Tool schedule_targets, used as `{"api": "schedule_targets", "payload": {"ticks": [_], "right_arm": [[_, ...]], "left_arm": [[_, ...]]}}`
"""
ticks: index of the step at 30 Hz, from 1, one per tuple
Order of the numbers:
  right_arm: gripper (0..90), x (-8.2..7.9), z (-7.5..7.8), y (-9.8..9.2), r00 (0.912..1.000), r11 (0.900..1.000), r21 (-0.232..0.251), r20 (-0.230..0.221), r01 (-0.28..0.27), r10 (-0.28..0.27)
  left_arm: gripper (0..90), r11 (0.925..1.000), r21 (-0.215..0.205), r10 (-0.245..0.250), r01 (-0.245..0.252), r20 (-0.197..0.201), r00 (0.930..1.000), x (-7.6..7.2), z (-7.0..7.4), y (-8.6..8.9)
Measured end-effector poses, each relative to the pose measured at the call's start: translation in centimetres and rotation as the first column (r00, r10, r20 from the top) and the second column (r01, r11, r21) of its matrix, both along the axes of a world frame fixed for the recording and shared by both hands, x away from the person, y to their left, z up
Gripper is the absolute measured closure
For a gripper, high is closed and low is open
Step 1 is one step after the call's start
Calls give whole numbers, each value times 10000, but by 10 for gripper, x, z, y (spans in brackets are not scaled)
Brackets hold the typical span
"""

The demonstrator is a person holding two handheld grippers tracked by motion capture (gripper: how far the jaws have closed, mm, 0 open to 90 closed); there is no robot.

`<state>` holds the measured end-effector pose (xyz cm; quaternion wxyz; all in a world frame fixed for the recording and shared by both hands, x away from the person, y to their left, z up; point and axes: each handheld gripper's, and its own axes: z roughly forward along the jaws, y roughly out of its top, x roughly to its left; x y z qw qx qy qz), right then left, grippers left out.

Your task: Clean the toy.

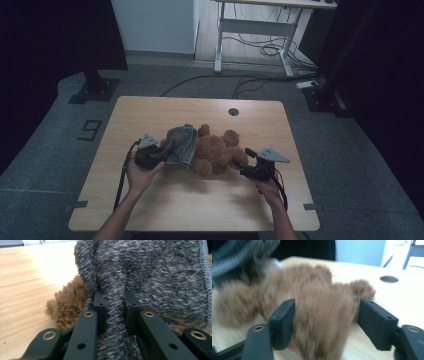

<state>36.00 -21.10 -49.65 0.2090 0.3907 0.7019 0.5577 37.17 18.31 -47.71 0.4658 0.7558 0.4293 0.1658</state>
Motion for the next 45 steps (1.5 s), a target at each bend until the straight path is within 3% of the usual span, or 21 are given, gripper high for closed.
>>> {"api": "schedule_targets", "payload": {"ticks": [4,8,13,17,21,25,28,32,35,38,42,45], "right_arm": [[275,1,29,4,9998,10000,2,197,-32,31],[259,11,41,22,9992,9989,-379,-290,-270,260],[238,23,24,48,9892,9909,-940,-1197,-961,845],[211,25,3,66,9757,9724,-1815,-1881,-1470,1124],[311,27,-10,65,9577,9707,-1563,-2516,-1827,1397],[419,23,-17,61,9532,9667,-1564,-2578,-2024,1579],[467,21,-21,59,9584,9654,-1683,-2392,-1991,1560],[515,21,-22,58,9746,9632,-2210,-1953,-1529,1099],[524,22,-23,55,9775,9628,-2292,-1851,-1433,1014],[524,21,-26,53,9792,9686,-2078,-1761,-1366,1003],[524,20,-30,54,9844,9762,-1833,-1522,-1156,879],[524,19,-32,52,9852,9788,-1687,-1448,-1164,922]], "left_arm": [[765,10000,-59,-39,40,93,9999,-10,-5,1],[766,9998,-149,-94,96,124,9999,-20,-9,3],[766,9994,-329,-137,142,160,9998,-29,-15,4],[765,9992,-356,-175,181,171,9997,-32,-18,4],[765,9991,-383,-182,189,201,9996,-34,-20,2],[765,9991,-360,-222,229,178,9996,-36,-22,0],[766,9989,-374,-265,269,121,9996,-36,-23,-3],[765,9988,-297,-378,378,12,9993,-33,-26,-11],[764,9990,-234,-370,370,7,9993,-32,-25,-16],[761,9988,-347,-358,354,-98,9993,-29,-23,-15],[760,9984,-470,-315,315,9,9995,-27,-6,-18],[758,9968,-470,-626,640,301,9976,-24,14,-35]]}}
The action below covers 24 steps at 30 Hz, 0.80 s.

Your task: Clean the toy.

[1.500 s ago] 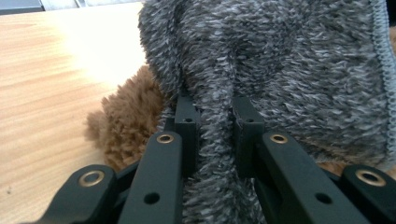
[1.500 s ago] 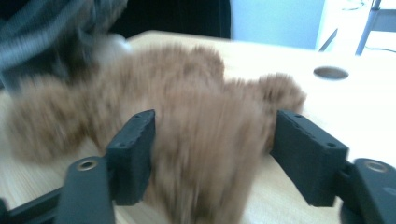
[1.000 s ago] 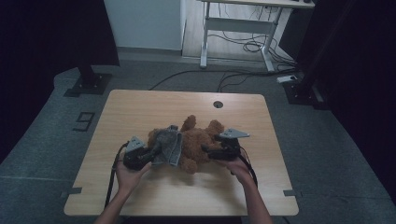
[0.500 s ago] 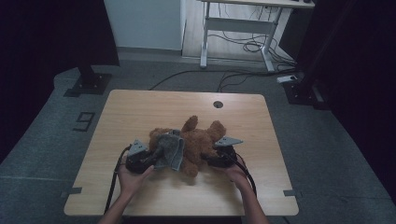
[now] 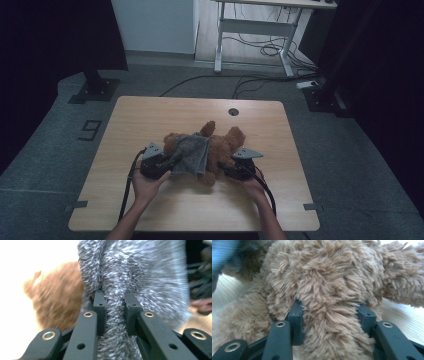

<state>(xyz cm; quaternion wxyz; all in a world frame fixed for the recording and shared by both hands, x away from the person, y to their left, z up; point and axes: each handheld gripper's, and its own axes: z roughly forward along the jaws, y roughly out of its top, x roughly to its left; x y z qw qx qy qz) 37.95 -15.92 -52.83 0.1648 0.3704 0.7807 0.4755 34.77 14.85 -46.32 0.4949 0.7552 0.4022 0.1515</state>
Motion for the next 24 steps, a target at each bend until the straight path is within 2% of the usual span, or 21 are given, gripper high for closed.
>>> {"api": "schedule_targets", "payload": {"ticks": [2,5,8,11,14,17,21,23,24], "right_arm": [[523,-1,-1,0,9999,10000,18,92,-46,46],[520,-3,-1,0,9999,10000,16,147,-59,58],[518,-4,-2,-1,9999,9999,111,158,-43,41],[519,-5,-4,-3,9999,9998,203,168,-40,37],[526,-6,-5,-4,9998,9997,230,205,-75,70],[534,-8,-7,-5,9994,9997,216,339,-101,94],[541,-9,-7,-5,9991,9998,190,409,-100,92],[543,-9,-7,-6,9988,9998,125,449,-180,174],[544,-10,-8,-6,9987,9997,115,469,-200,195]], "left_arm": [[758,9995,117,-303,302,120,9995,3,9,-19],[755,9963,392,-765,759,133,9970,8,14,-49],[754,9913,729,-1094,1100,-113,9939,14,6,-81],[753,9888,934,-1143,1166,-302,9930,17,-7,-94],[757,9898,952,-1032,1056,-303,9942,17,-15,-92],[760,9915,955,-856,881,-309,9959,15,-16,-81],[762,9938,1057,-332,355,-242,9992,13,-18,-58],[764,9933,1142,-166,162,25,9999,7,-17,-45],[765,9945,1046,-80,67,118,9999,4,-17,-37]]}}
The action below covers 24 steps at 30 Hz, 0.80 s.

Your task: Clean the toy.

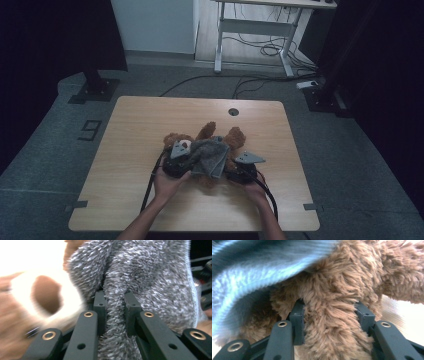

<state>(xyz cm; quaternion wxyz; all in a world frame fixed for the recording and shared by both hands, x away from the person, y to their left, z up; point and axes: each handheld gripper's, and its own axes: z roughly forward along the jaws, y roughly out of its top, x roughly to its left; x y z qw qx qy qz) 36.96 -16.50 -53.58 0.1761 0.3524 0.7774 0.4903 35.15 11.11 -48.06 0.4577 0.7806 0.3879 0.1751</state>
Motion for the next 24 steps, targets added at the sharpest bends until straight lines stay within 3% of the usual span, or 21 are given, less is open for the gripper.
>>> {"api": "schedule_targets", "payload": {"ticks": [7,12,15,18,24], "right_arm": [[549,-2,0,0,10000,10000,-87,30,-7,7],[552,-3,-1,0,10000,9999,-79,41,-63,63],[556,-3,-1,-1,9999,9999,-95,76,-118,119],[558,-3,-2,-1,9998,9998,-87,85,-167,168],[559,-3,-2,-1,9998,9998,-54,82,-207,207]], "left_arm": [[765,9974,-543,489,-478,193,9986,-7,7,38],[765,9915,-690,1100,-1104,-90,9939,-5,4,69],[766,9847,-695,1572,-1598,-412,9867,0,-4,89],[766,9781,-798,1835,-1924,-1067,9772,8,-18,106],[766,9705,-477,2259,-2364,-1633,9604,15,-37,120]]}}
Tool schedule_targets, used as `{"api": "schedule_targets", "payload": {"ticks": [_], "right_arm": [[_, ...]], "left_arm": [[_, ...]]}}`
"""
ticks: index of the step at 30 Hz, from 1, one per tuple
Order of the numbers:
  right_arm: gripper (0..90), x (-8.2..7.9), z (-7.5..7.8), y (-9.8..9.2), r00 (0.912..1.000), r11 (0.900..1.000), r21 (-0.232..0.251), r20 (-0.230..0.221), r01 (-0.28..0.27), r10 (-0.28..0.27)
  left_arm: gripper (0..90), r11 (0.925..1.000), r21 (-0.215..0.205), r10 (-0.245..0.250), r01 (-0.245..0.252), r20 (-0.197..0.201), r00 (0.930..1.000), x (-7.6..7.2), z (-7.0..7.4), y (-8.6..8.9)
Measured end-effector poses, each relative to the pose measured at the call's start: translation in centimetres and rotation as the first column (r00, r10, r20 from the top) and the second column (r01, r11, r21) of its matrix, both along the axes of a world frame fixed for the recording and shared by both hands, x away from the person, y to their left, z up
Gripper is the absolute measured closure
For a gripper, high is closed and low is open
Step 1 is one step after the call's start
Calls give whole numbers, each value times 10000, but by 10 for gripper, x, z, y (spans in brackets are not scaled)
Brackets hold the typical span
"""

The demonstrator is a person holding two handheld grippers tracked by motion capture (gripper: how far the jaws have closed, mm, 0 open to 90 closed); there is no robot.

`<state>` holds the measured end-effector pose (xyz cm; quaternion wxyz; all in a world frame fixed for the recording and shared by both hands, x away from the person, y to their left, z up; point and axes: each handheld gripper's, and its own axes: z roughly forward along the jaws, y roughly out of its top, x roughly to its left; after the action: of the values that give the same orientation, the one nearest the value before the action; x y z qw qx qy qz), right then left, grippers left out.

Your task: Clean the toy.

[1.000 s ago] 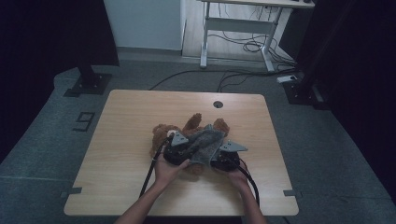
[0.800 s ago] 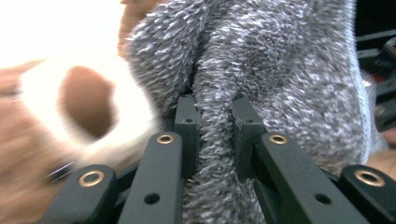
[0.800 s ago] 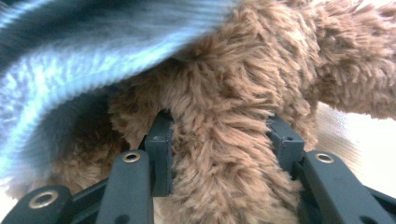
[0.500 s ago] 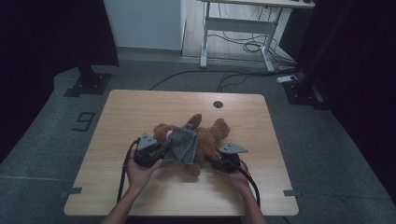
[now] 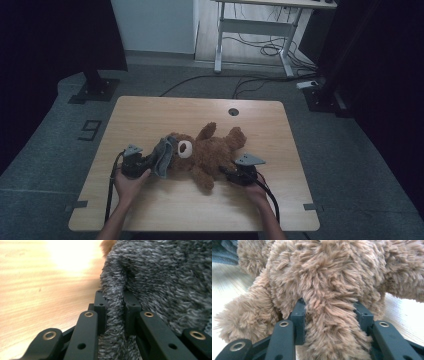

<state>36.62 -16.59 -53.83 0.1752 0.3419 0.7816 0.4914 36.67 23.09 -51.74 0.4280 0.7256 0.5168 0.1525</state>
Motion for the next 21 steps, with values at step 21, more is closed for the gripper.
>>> {"api": "schedule_targets", "payload": {"ticks": [21], "right_arm": [[558,0,-1,0,10000,10000,35,-27,-39,39]], "left_arm": [[764,9400,-468,-3263,3379,1654,9307,-14,68,-137]]}}
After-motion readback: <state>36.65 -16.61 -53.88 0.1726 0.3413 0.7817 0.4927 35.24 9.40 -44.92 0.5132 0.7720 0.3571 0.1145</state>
